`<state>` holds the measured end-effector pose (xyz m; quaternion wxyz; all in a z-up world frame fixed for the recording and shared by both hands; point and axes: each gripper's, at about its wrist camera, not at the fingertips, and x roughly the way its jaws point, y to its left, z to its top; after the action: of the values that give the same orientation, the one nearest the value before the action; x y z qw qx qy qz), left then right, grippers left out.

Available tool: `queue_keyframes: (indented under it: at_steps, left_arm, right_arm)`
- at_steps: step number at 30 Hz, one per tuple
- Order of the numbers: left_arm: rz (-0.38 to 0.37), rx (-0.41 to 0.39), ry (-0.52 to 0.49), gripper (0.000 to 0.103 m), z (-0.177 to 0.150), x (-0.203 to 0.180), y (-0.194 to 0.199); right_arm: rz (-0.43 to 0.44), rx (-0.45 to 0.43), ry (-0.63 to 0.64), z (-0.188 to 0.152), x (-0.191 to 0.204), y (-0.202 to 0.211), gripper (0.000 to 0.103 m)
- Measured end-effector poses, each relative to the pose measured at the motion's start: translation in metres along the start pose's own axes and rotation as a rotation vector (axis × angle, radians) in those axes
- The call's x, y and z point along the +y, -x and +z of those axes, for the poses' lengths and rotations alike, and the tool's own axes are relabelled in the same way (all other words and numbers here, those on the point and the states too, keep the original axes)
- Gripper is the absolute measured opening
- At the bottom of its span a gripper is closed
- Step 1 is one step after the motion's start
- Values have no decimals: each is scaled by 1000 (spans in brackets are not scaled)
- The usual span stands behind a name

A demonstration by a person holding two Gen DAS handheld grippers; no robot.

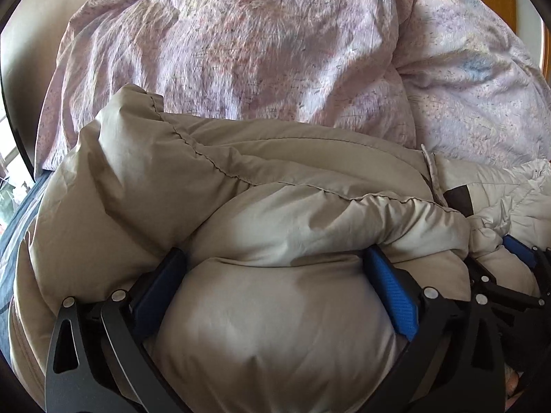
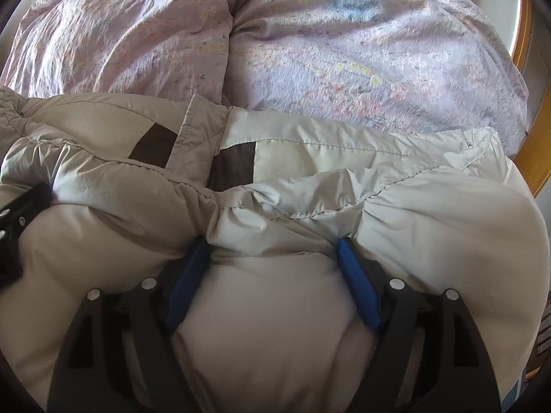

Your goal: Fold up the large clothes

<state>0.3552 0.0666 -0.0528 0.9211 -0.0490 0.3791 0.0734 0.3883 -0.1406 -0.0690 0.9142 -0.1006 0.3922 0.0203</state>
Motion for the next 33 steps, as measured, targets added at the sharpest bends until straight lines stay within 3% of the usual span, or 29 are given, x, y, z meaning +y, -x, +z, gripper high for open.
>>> queue_keyframes:
  at_steps: [2,4,7,12,17,22,30,33]
  left_arm:
    - [-28,10,13,101,2,5,16]
    - [-66,-44,14,101,6,12,42]
    - [-38,-127,0,101,21,25,65]
    - [55,-116,7,101,41,41,42]
    - [158,-54,-2,100,40,47,3]
    - [153,-30,36,101,32,61,-16]
    - [72,-32,134,102,23,81,-33]
    - [79,-18,140,102,24,82,-37]
  right_arm:
    - [45,-12,-42,1,-15,18,74]
    - [69,-103,-134,4,-48,51,74]
    - [-12,-183,-226,12,-99,77,76]
    - [-128,-103,-294,17,-156,55,75]
    - [-181,-31,-232,24,-152,19,75]
    - [-186,74,-250,10,-154,-34,79]
    - [-182,50,-279,-3,-153,-49,84]
    - [-181,53,-283,-3,-157,-53,84]
